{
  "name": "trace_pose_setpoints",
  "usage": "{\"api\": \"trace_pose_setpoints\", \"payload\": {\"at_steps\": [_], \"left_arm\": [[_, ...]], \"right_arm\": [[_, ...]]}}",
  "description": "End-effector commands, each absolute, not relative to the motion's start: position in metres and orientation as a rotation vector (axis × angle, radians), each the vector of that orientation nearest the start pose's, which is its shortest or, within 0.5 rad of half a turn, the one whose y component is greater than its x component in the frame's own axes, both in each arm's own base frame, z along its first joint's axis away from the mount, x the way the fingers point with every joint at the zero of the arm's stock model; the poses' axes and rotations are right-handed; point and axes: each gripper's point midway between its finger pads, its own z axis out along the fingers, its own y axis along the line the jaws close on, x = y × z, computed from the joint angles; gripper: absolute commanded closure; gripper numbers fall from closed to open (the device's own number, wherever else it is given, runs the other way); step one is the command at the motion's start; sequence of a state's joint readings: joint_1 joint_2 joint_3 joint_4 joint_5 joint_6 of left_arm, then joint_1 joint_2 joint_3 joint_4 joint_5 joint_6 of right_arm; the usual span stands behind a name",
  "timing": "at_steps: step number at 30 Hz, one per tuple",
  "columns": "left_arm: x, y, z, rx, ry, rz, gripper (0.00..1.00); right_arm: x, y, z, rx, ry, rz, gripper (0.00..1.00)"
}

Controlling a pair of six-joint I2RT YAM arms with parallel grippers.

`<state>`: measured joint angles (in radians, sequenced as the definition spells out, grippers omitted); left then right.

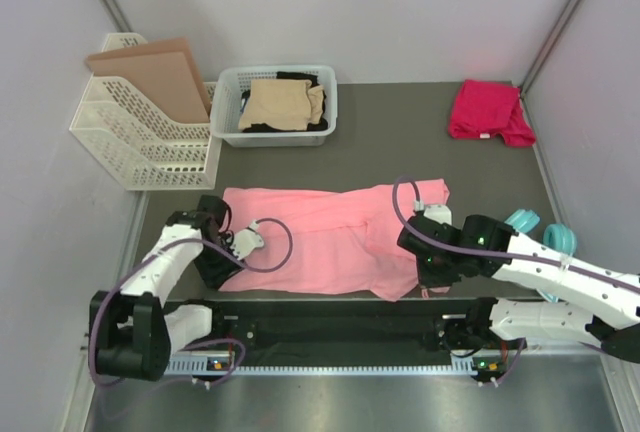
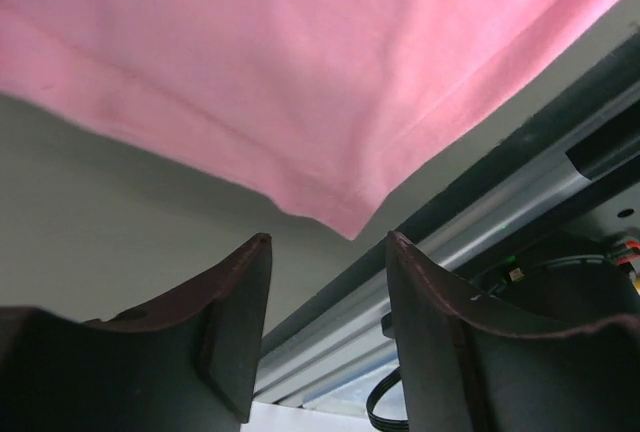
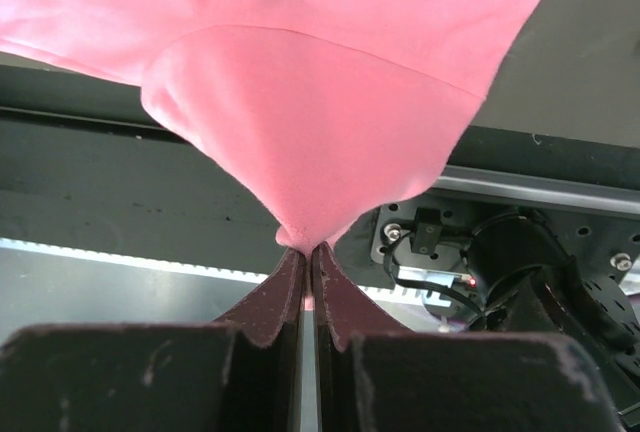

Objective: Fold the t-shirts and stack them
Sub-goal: Grap the side of the flattened tshirt closest away from the robot with both arms

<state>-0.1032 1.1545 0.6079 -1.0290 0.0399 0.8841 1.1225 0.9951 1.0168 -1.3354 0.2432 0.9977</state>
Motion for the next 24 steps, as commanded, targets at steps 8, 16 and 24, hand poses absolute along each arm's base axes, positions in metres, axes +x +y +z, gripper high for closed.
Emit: {"api": "trace_pose_setpoints", "payload": {"at_steps": [8, 16, 24], "left_arm": [[0.137, 0.002, 0.023, 1.462, 2.603, -0.059, 0.43], [0.135, 0.004, 0.003, 1.490, 2.699, -0.114, 0.42], [0.142, 0.000, -0.002, 1.466, 2.733, -0.149, 0.75]], "right_arm": [[0.078, 0.134, 0.147, -0.135, 2.794, 0.133, 1.00], [0.080, 0.139, 0.147, -0.138, 2.789, 0.146, 1.00], [0.079, 0.138, 0.147, -0.140, 2.795, 0.149, 1.00]]}}
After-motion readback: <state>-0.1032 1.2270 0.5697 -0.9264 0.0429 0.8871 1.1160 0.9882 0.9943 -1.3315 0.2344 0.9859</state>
